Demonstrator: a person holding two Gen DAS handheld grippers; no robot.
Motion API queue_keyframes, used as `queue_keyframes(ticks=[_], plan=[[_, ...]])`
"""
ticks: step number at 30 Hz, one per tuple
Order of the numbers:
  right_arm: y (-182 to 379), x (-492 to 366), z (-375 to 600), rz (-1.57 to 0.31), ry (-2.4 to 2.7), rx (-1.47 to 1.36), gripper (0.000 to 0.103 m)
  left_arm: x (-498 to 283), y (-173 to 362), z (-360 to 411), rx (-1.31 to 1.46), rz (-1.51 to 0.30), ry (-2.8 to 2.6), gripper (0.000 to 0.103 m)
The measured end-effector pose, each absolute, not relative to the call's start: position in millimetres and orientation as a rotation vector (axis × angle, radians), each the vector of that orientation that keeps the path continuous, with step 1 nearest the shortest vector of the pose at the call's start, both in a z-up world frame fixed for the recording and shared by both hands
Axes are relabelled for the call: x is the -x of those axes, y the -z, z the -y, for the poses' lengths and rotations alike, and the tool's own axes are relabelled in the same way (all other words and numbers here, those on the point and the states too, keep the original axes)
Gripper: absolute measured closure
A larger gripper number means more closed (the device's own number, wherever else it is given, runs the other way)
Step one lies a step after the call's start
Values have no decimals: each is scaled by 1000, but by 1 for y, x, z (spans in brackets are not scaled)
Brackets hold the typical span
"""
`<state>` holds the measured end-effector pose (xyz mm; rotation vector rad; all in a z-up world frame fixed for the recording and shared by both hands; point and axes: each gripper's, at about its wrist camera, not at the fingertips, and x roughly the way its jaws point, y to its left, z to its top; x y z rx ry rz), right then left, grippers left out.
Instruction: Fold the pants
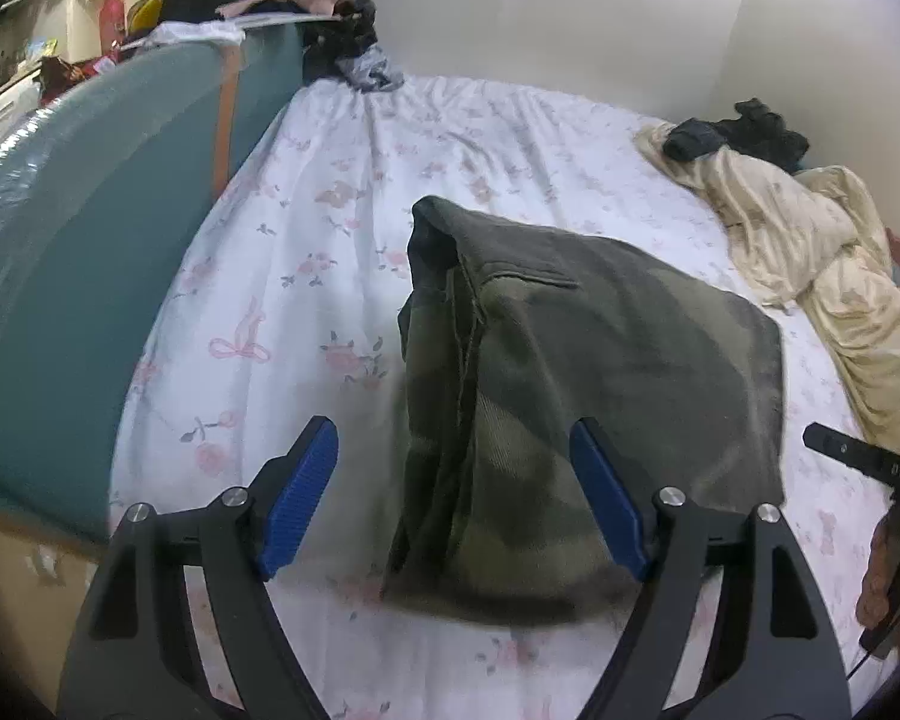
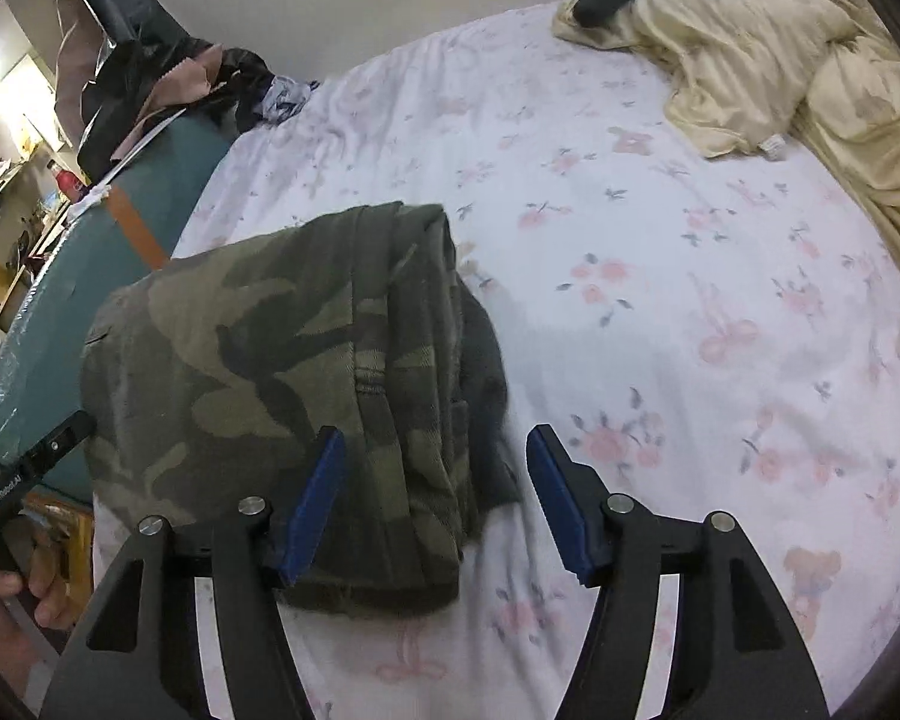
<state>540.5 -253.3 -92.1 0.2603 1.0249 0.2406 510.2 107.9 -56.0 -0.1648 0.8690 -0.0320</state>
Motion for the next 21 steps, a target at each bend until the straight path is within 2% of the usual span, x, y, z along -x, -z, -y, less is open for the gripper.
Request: queue_keyframes(ticks=[2, 4, 8, 11, 13, 15, 16, 21], plan=[[79, -527, 253, -1003, -263, -258, 38, -491, 46, -109, 152, -841, 31, 26], [66, -510, 249, -973, -284, -241, 28, -463, 35, -106, 114, -798, 9, 26], [31, -446, 231, -875, -330, -166, 25, -388, 11, -92, 81, -701, 10, 26], [4, -382, 214, -790, -348, -100, 15, -323, -5, -77, 106, -674, 31, 26], [-12, -340, 207, -738, -356, -81, 12, -282, -19, -70, 126, -646, 30, 20], [-26, -298, 203, -700, -353, -67, 9, -248, -30, -66, 170, -637, 39, 6], [-34, -278, 202, -681, -346, -66, 6, -227, -36, -65, 194, -632, 50, 3], [-58, -189, 203, -626, -304, -49, 0, -156, -58, -55, 147, -618, 80, 1]])
